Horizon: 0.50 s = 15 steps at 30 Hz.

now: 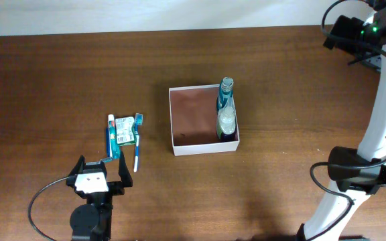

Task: Pack container
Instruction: 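Open the right gripper and raise it back to the right, then raise the left arm and move it over the toothpaste box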

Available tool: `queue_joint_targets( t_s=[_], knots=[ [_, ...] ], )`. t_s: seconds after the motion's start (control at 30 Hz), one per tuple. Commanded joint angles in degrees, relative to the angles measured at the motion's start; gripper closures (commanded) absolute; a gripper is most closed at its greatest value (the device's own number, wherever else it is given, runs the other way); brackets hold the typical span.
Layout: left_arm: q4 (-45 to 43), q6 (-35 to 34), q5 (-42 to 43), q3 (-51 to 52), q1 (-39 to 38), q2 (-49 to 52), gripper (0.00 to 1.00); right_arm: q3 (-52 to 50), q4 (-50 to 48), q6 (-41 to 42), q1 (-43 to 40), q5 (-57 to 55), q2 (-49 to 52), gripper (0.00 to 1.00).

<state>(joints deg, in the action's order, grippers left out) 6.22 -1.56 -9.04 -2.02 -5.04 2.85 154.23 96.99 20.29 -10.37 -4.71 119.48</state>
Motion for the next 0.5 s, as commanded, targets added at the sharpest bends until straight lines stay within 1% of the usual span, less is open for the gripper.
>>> queue_joint_targets(
  t_s=[0.0, 0.27, 0.37, 0.47],
  knots=[
    [-0.2, -0.2, -0.2, 0.5, 0.3, -0.1, 0.00, 0.1, 0.3, -0.5, -0.3, -0.5, -0.8, 0.02],
    [-0.2, -0.1, -0.4, 0.5, 0.3, -0.1, 0.00, 0.1, 0.3, -0.5, -0.2, -0.5, -0.8, 0.02],
    [-1.5, 0.3, -4.2, 0.5, 0.3, -0.1, 0.00, 0.1, 0.3, -0.5, -0.2, -0.5, -0.8, 0.02],
    [-6.1, 0.3, -6.4, 0.5, 0.3, -0.1, 0.00, 0.1, 0.3, -0.5, -0.2, -0.5, -0.8, 0.01]
  ],
)
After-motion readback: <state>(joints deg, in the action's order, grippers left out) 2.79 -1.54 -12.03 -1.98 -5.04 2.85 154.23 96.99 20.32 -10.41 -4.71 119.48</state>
